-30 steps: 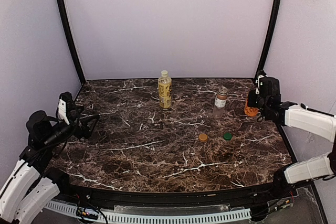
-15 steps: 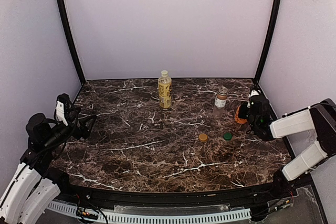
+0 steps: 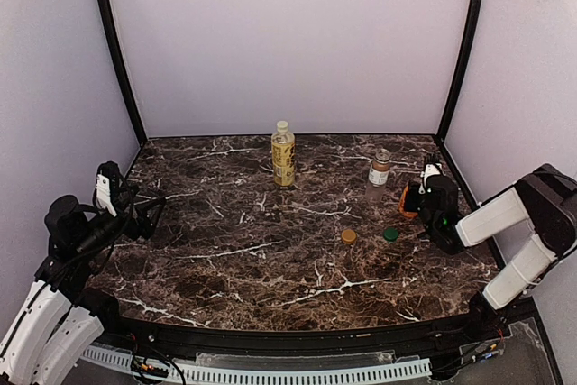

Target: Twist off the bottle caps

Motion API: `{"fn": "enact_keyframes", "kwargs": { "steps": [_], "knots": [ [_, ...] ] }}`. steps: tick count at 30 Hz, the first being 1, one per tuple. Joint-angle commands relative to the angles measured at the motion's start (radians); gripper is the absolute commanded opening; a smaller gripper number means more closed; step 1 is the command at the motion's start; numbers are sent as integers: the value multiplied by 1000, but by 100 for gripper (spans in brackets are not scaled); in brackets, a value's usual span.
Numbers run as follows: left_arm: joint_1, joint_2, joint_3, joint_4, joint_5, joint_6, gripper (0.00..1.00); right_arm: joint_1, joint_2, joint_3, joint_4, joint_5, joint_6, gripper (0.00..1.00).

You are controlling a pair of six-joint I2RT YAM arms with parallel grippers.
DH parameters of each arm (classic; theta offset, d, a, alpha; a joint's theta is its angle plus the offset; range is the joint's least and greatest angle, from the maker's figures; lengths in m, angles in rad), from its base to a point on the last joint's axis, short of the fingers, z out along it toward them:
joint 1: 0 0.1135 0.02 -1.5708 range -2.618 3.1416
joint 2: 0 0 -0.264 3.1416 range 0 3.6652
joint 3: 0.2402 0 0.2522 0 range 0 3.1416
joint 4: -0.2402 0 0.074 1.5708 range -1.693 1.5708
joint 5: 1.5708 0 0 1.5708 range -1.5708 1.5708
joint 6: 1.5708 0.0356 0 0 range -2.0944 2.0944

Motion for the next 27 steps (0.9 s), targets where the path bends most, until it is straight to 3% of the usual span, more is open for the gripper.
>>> {"fn": "enact_keyframes", "kwargs": {
  "steps": [1,2,4,7,9,20,23,27],
  "knots": [
    [7,8,-15,4,8,-12,99,11,17,34,1,12,-37,0],
    [8,8,-16,4,9,-12,99,11,19,41,-15,13,-39,0],
    [8,7,-16,5,8,-12,99,12,20,46,-31,7,-39,10],
    [7,6,-17,4,5,-12,99,12,15,50,-49,0,-32,45],
    [7,7,-16,3,5,-11,99,13,8,52,-65,-4,-25,56],
    [8,9,-16,1,6,-12,99,13,-123,54,-143,3,-20,81],
    [10,12,-18,4,4,-13,99,13,-194,122,-278,7,-32,93],
    [12,17,-18,1,2,-14,99,13,-276,262,-550,17,-34,94]
  ]
}}
